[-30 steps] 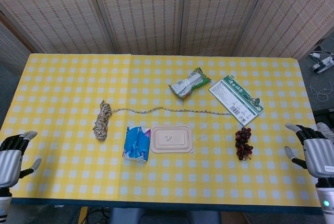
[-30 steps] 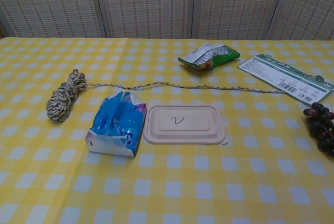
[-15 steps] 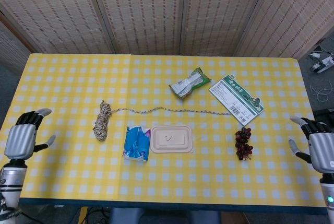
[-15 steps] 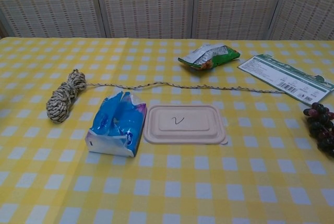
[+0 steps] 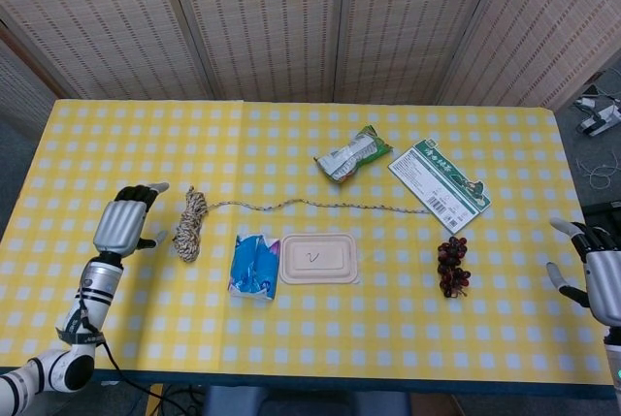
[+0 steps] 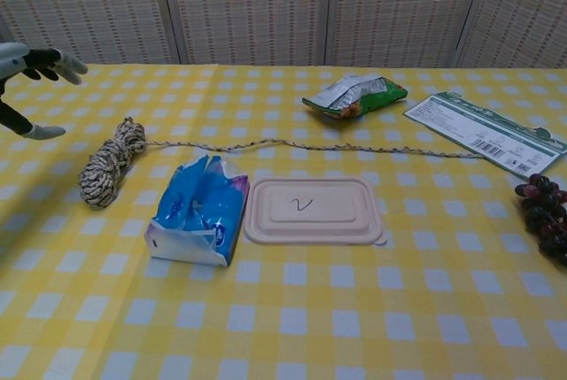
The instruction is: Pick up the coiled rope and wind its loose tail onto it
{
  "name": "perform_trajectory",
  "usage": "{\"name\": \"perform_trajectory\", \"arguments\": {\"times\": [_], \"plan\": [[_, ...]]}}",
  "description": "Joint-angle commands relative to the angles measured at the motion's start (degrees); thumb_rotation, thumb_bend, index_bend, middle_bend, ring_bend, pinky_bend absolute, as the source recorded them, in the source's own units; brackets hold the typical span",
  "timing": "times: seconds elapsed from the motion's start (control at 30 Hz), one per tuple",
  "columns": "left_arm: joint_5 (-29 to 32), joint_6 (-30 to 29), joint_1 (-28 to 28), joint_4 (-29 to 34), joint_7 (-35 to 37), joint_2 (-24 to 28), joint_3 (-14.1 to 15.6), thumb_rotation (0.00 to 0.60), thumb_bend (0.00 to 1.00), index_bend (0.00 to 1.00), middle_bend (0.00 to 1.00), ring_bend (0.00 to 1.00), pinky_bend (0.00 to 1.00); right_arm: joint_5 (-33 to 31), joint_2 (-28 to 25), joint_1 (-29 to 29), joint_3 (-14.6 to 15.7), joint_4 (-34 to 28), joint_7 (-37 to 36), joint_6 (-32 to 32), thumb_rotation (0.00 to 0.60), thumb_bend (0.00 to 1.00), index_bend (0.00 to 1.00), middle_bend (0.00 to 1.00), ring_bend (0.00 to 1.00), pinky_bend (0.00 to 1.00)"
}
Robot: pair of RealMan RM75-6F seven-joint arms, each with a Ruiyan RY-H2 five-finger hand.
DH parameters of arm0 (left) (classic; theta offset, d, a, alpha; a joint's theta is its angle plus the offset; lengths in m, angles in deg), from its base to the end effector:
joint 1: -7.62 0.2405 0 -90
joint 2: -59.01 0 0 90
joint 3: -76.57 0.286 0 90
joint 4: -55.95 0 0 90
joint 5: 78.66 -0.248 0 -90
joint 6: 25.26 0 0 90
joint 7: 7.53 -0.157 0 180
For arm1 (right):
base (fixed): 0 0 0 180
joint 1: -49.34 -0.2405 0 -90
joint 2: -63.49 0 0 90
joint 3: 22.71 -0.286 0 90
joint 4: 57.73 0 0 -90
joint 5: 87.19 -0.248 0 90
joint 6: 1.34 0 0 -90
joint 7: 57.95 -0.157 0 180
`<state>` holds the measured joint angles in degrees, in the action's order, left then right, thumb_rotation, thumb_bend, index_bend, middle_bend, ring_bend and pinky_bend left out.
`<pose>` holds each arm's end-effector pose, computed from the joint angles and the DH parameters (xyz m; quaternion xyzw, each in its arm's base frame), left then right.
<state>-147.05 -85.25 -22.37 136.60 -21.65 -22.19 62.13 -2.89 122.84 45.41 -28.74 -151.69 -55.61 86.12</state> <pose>-0.2683 0.3866 0.0305 -0.6602 -0.3821 -0.3660 0.5331 -0.3521 -0.2067 0.1808 0.5802 -0.3403 0.3827 0.6333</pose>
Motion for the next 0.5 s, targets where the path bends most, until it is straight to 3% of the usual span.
{"name": "perform_trajectory", "arguments": {"times": [0.03,0.17,0.5], "plan": [[2.7,1.6,-1.6,-0.7,-2.3,-1.9,-0.1,0.6,0.26,0.16,0.21,0.19,0.14,-0.1,0.0,0.1,0.1,0.1,-0.1,-0.1,0.6,0.28,0.24,0.3,0.3,0.37],[6.5,1.7,-2.9,-0.9,-5.3,-4.2,-0.6,0.593,0.25,0.14,0.21,0.19,0.14,-0.4,0.2,0.3,0.1,0.5,-0.4,-0.2,0.6,0.28,0.24,0.3,0.3,0.37],[15.1,1.5,-5.6,-0.7,-13.1,-8.7,-0.5,0.491,0.25,0.08,0.18,0.18,0.14,-0.8,0.4,0.7,0.3,1.5,-1.6,-0.4,0.6,0.28,0.24,0.3,0.3,0.37]]}}
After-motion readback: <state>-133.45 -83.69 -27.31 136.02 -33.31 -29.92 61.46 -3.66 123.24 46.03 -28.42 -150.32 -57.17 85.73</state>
